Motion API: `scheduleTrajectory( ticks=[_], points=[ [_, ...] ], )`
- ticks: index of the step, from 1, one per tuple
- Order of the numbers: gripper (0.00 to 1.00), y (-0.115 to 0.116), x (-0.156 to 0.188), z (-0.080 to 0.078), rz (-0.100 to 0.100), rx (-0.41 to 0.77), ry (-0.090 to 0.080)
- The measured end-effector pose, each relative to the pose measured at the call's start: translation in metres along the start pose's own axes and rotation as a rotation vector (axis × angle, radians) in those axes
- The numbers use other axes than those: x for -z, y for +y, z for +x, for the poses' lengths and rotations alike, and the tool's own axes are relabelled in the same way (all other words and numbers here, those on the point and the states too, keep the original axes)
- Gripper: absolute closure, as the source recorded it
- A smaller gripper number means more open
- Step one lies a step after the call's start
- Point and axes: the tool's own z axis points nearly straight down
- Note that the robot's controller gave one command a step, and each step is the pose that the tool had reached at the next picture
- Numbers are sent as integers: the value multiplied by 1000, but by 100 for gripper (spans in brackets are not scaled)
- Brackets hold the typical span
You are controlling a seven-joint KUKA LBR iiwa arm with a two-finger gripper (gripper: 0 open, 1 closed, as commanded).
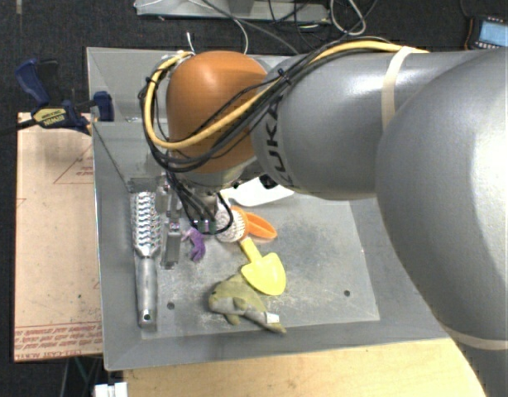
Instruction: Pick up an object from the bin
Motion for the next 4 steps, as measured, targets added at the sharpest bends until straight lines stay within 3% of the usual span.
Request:
scheduleTrajectory(
  ticks=[1,2,3,4],
  points=[
    [0,-2,5,-2,-1,-5,-7],
    [0,5,-97,-41,-2,684,-15],
    [0,14,-54,-37,-2,596,-16],
    [0,7,-109,-43,-5,742,-21]
  ],
)
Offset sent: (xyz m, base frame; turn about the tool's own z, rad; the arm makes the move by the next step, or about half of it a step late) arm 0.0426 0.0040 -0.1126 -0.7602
